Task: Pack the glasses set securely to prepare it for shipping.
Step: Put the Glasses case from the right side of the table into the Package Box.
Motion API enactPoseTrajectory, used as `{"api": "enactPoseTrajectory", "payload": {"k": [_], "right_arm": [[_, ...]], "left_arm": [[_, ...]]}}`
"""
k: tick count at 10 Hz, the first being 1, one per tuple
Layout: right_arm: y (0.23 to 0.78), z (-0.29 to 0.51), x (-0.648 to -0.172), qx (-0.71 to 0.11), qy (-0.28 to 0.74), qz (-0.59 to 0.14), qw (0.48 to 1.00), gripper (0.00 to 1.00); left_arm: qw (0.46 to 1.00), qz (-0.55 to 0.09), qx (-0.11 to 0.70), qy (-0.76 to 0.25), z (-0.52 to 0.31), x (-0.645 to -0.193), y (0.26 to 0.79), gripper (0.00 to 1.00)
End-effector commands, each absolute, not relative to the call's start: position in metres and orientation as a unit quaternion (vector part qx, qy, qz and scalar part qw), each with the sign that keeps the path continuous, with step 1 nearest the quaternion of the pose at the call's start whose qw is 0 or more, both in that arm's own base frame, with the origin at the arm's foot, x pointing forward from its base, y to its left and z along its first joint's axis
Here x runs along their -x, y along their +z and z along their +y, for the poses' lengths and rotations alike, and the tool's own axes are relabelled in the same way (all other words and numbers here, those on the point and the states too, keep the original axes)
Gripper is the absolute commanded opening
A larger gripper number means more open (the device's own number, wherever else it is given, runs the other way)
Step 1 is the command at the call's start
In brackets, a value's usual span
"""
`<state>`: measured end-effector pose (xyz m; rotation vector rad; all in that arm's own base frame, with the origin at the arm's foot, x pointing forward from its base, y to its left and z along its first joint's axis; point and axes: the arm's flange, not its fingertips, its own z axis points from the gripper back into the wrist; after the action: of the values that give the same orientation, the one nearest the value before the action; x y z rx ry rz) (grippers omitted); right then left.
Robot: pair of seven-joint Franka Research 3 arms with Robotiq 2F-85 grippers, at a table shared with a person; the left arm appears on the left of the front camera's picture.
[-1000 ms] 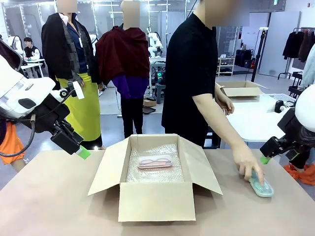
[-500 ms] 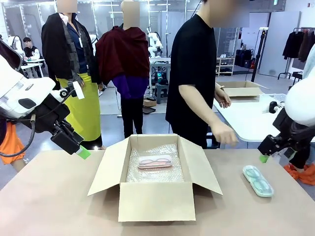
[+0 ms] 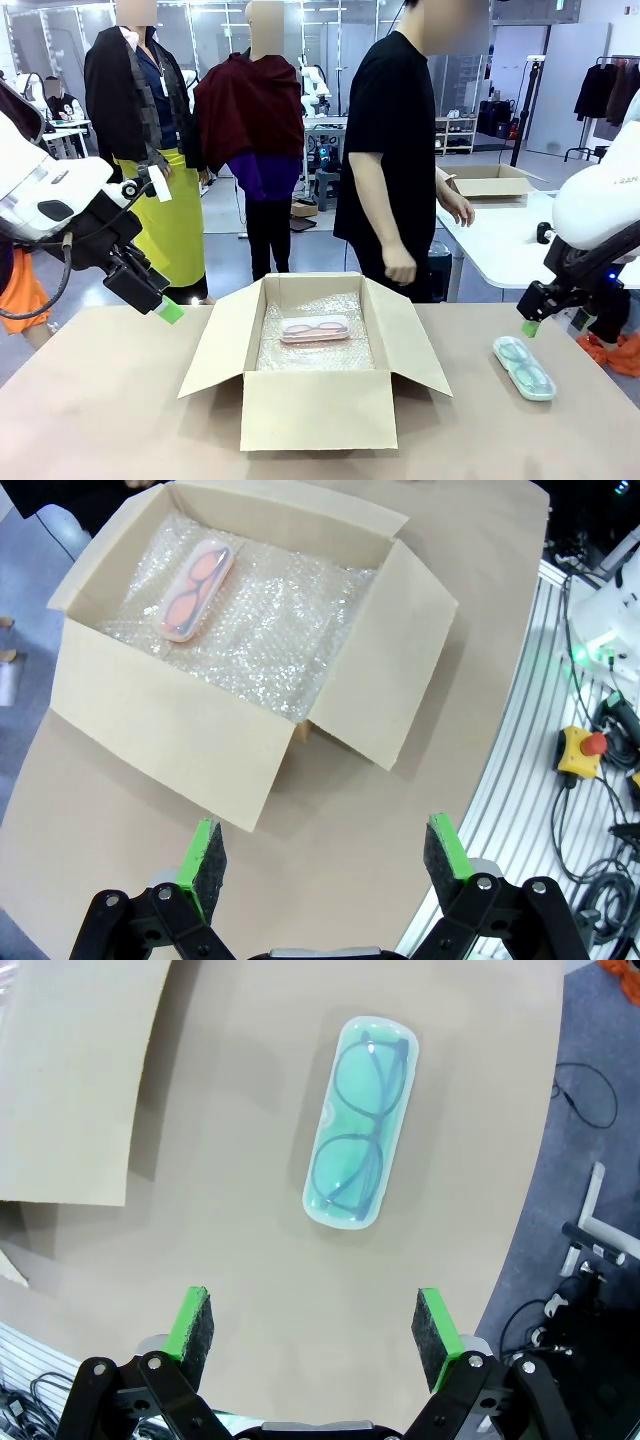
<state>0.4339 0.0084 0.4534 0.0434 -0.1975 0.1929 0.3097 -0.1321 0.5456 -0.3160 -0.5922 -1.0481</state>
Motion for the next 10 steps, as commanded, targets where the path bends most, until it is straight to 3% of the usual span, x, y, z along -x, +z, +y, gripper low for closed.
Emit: {"api": "enactPoseTrajectory", "payload": {"k": [1, 10], "right_arm": [[0.449, 0.013, -0.443, 0.004, 0.08, -0.104, 0.991, 1.0], [0.37, 0.016, -0.494, 0.025, 0.047, -0.132, 0.99, 1.0]], "left_arm": [[0.817, -0.272, 0.151, -0.486, -0.132, -0.307, 0.547, 1.0], [0.817, -0.272, 0.151, -0.486, -0.132, -0.307, 0.547, 1.0]]}}
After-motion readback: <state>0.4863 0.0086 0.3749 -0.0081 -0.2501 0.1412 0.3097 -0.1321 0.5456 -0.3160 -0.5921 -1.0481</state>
